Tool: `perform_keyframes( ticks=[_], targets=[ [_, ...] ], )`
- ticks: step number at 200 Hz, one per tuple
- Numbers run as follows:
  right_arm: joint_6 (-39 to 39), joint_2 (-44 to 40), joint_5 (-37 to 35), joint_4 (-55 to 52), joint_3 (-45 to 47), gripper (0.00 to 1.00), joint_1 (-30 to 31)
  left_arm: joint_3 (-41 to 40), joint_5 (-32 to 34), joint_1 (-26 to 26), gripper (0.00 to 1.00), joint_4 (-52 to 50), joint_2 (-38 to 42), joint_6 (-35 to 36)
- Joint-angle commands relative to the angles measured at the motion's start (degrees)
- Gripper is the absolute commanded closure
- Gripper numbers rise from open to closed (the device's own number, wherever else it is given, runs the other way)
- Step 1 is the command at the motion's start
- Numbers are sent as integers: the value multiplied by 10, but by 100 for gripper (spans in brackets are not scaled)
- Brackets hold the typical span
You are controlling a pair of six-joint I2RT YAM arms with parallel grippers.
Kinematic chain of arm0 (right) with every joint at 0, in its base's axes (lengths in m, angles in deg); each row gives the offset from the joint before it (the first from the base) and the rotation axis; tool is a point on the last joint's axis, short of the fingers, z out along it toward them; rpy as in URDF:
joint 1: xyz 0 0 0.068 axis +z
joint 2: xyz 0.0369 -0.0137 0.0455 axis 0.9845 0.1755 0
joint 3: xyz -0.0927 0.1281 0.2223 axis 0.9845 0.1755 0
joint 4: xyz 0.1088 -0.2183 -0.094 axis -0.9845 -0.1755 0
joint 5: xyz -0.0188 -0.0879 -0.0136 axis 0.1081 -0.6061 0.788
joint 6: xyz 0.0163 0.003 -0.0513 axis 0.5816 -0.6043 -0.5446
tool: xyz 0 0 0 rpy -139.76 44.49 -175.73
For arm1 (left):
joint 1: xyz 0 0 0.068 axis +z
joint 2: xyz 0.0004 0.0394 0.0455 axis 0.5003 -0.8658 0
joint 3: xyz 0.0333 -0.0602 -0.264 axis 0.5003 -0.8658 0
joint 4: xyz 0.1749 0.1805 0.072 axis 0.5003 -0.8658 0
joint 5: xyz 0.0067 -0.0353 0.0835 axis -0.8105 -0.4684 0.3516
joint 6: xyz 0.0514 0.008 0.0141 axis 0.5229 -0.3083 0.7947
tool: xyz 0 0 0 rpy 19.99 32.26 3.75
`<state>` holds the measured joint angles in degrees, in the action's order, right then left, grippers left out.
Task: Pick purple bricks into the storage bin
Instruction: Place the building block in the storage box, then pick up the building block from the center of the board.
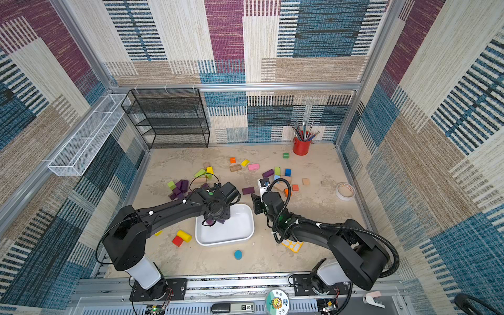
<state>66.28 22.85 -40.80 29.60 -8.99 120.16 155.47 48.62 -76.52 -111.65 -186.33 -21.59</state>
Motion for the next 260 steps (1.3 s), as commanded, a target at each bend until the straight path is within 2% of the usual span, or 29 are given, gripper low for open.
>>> perform_keyframes(
  ticks=[1, 55, 116, 162, 189, 260],
  targets=[
    [3, -4, -1, 24, 2, 51, 0, 8, 23, 1, 50, -26, 12, 16],
    [5, -11, 1, 25, 5, 51, 0, 21, 59, 9, 42, -56, 43, 29],
    [7, -13, 7, 29, 8, 51, 0, 19, 39, 58, 31, -61, 78, 29],
    [6, -14, 15, 32, 8, 51, 0, 17, 19, 125, 32, -64, 102, 31],
    [1, -11, 28, 33, 7, 51, 0, 11, 14, 174, 36, -64, 112, 32],
    [-7, -14, 76, 54, 14, 51, -1, 7, 24, 282, 39, -71, 102, 36]
  ],
)
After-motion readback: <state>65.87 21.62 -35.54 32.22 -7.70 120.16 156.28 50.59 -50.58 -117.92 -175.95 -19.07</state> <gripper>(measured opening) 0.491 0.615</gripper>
